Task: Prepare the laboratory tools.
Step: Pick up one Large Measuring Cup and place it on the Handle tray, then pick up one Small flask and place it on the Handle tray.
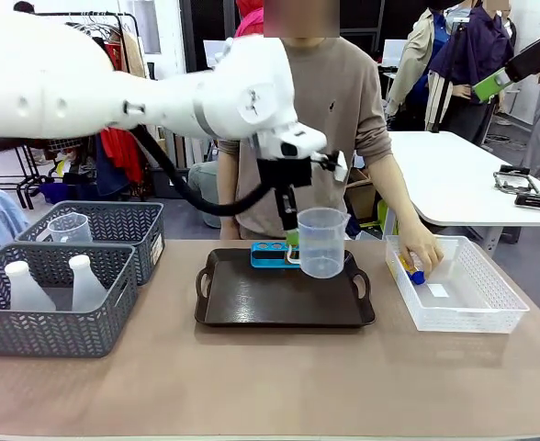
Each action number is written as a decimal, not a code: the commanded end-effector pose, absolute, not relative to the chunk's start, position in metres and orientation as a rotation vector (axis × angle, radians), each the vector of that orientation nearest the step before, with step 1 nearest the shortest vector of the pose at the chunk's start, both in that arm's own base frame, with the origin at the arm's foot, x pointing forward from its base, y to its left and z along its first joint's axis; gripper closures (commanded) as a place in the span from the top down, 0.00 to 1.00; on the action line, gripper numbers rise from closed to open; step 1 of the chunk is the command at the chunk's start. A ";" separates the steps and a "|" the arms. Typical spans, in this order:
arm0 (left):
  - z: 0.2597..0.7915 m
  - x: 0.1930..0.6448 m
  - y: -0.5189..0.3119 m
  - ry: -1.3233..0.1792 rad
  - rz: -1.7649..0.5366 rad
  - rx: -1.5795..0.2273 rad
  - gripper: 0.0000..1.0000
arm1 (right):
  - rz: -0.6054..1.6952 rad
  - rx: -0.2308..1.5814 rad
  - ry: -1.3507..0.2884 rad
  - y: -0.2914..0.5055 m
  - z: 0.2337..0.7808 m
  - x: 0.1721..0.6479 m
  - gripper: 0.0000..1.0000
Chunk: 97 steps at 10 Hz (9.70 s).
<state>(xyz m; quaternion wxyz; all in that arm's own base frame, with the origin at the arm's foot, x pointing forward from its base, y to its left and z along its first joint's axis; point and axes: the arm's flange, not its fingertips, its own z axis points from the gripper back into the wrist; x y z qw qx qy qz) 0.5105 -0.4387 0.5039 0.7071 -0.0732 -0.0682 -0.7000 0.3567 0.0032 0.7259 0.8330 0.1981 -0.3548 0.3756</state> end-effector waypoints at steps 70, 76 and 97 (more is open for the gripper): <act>0.479 0.502 -0.030 0.027 0.184 0.007 1.00 | 0.804 0.436 -0.759 0.004 0.726 0.356 1.00; 0.460 0.531 -0.025 0.058 0.029 0.037 1.00 | 0.804 0.436 -0.759 0.004 0.726 0.356 1.00; 0.472 0.520 -0.032 0.061 -0.007 -0.041 0.00 | 0.804 0.436 -0.759 0.004 0.726 0.356 1.00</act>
